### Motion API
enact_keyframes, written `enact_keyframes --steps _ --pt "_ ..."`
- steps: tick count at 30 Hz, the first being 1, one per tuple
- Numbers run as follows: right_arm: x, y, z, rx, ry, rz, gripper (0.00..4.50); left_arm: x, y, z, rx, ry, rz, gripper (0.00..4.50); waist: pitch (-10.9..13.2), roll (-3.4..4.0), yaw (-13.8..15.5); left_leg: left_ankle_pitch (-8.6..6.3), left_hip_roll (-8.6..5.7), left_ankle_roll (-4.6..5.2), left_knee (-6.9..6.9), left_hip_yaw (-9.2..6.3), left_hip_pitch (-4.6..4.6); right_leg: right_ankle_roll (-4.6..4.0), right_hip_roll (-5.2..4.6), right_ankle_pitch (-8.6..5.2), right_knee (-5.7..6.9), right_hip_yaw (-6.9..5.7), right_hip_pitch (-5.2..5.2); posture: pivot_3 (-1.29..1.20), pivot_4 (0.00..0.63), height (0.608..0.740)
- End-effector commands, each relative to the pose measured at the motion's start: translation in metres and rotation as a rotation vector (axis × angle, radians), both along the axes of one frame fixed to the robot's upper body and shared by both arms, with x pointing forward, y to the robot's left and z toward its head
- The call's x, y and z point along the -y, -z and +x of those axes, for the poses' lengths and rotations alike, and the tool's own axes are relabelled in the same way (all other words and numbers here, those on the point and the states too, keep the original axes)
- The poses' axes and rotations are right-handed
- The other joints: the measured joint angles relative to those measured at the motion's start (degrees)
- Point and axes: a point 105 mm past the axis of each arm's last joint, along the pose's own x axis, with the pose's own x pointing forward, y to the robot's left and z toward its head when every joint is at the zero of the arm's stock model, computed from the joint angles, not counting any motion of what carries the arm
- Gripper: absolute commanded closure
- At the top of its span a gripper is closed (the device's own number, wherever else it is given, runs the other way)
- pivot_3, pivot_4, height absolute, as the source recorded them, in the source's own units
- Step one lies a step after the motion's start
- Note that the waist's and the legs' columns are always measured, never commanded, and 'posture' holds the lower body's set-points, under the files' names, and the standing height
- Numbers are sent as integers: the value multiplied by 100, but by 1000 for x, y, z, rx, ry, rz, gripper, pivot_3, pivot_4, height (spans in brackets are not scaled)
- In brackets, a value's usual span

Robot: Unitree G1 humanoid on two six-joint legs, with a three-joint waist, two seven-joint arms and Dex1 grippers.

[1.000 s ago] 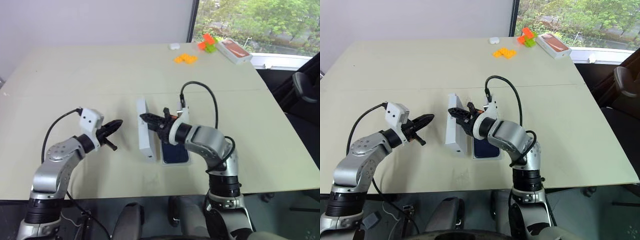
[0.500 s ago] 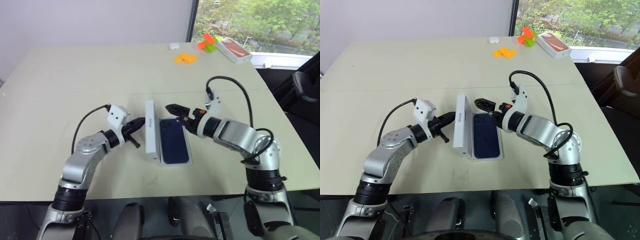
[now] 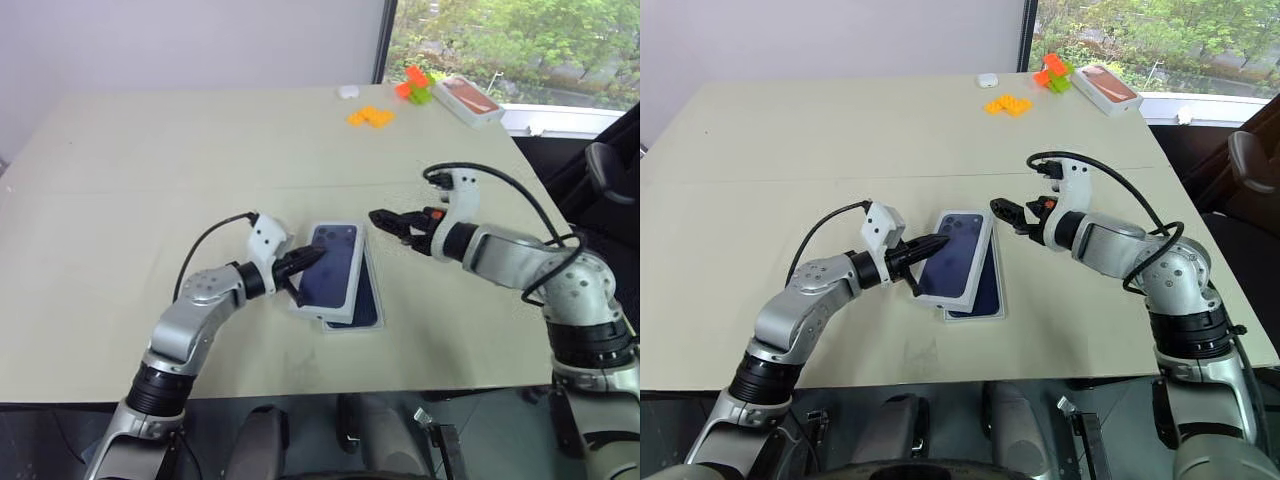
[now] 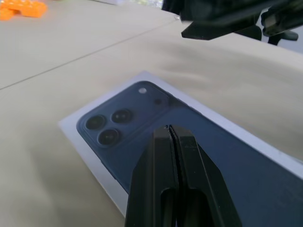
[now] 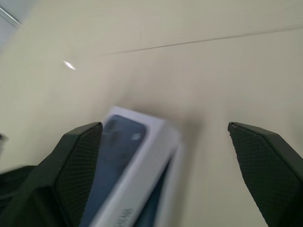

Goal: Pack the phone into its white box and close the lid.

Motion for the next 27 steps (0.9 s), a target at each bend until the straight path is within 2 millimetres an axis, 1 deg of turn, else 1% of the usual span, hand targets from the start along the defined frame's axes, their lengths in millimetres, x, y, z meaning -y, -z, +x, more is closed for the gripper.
enact_keyframes --steps 1,2,4,5,6,7,8,9,10,12,15,19,24,27 --pt "0 -17 0 128 -63 -133 67 -27 -28 7 55 -111 -55 4462 0 0 -3 0 0 1 0 0 -1 0 1 0 0 0 -1 0 150 733" --pt "1 -17 0 143 -77 -173 67 -34 -28 9 51 -138 -55 4462 0 0 -2 -1 0 1 0 -1 0 1 1 0 0 -1 -2 0 150 733" --pt "2 -16 -1 167 -101 -228 570 -45 -27 10 41 -181 -46 4462 0 0 -1 -1 0 1 0 -1 -1 2 1 0 0 -2 -3 0 150 733" --pt "1 -15 -4 181 -136 -271 908 -54 -22 11 14 -219 -20 4462 0 0 0 -1 0 1 0 -1 0 2 1 0 0 -2 -3 0 150 733" --pt "-1 -13 -7 197 -171 -318 1355 -64 -15 12 -22 -257 7 4462 0 0 0 -1 -1 1 0 -1 -1 2 0 0 0 -2 -3 0 150 733" --pt "-3 -10 -11 212 -214 -374 1978 -72 -8 12 -51 -290 39 4481 0 0 0 -1 -1 1 0 -1 0 3 -1 -1 0 -2 -3 0 150 733" --pt "-5 -7 -15 225 -253 -417 2353 -76 -3 11 -80 -305 59 4500 0 0 -2 -1 -3 1 0 -1 -1 5 -2 -2 0 -2 -3 0 150 733" --pt "-7 -5 -18 231 -284 -439 2969 -76 2 8 -97 -293 83 4500 0 0 -4 -1 -3 2 0 -1 0 8 -2 -4 0 -2 -4 0 150 733" --pt "-9 -4 -20 234 -303 -449 3381 -75 4 5 -106 -282 98 4500 0 -1 -4 -2 -3 3 0 -1 0 10 -2 -5 -1 -2 -4 0 150 733" --pt "-13 1 -27 229 -358 -469 4428 -69 14 0 -138 -251 146 4500 1 -2 3 -3 -3 5 -1 -1 -2 12 -4 -7 -2 -2 -5 0 150 733" --pt "-18 8 -35 232 -422 -523 4471 -61 25 -3 -171 -227 193 4500 1 -2 35 -3 -8 4 0 -2 -4 11 -11 -8 -2 -4 -6 0 150 733" --pt "-24 22 -41 188 -460 -540 4471 -36 31 -10 -203 -133 202 4500 1 -4 27 -3 -12 4 1 0 -4 2 -15 -13 -2 -2 -5 0 150 733" --pt "-27 36 -39 140 -446 -541 4471 -19 29 -11 -222 -88 146 4500 2 -4 17 -3 -10 4 1 -2 -2 10 -9 -8 1 -2 -5 0 150 733" --pt "-29 38 -39 137 -441 -535 4471 -10 28 -12 -223 -59 141 4500 1 -4 18 -3 -10 4 1 -4 0 11 -6 -7 6 -3 -5 0 150 733"
